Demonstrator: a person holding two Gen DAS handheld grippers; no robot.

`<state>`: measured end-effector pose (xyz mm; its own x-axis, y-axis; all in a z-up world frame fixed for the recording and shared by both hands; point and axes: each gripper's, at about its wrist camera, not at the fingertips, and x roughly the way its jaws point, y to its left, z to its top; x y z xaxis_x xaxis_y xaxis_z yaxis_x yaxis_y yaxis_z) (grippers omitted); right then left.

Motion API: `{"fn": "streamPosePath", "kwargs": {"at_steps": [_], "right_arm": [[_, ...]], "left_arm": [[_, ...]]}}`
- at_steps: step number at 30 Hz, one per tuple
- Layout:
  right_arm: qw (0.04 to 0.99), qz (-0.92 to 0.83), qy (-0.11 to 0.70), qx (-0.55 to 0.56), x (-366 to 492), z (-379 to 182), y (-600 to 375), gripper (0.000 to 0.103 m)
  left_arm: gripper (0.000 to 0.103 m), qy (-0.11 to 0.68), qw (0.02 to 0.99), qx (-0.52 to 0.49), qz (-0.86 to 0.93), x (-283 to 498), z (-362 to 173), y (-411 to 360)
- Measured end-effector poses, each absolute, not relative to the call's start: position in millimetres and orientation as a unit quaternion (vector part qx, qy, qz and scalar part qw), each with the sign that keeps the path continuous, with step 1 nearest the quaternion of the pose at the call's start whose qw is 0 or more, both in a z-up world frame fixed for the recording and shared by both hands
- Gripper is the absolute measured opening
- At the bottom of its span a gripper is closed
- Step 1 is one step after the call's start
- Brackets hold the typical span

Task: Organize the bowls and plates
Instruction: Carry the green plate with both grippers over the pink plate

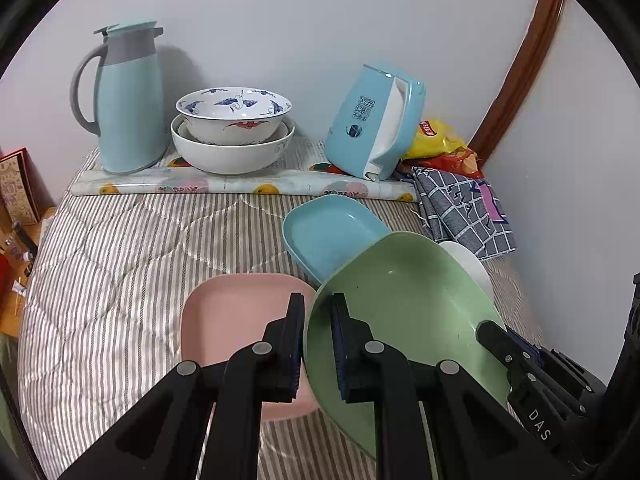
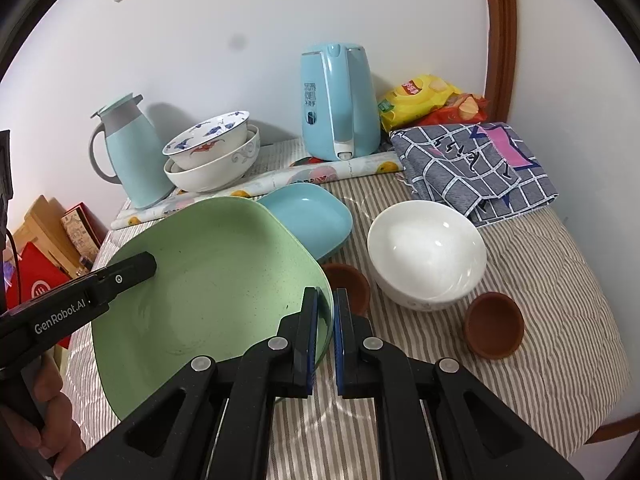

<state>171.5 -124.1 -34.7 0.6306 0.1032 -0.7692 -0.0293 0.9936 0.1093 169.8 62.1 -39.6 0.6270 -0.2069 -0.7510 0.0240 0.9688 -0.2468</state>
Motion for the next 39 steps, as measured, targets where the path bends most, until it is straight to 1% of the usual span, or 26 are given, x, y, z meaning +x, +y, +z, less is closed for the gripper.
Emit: {"fn": "streamPosePath", "kwargs": {"at_steps": [22, 30, 39], "right_arm": [[0.902, 0.054, 0.427, 0.042, 135.6, -36.1, -112.2, 0.007], [0.894, 0.074, 0.44, 0.037, 130.0, -51.0, -96.5, 0.007], [0.881, 0.095, 0.463, 0.028, 125.3, -75.0, -79.6, 0.007]], "left_arm": [[0.013, 0.428, 0.896, -0.109, -0.042, 129.4, -43.6, 75.0], [0.013, 0.437, 0.892, -0.115, -0.016, 117.8, -55.6, 90.9], [0.013, 0.456, 0.881, -0.127, 0.01, 105.7, -80.7, 110.9]]}}
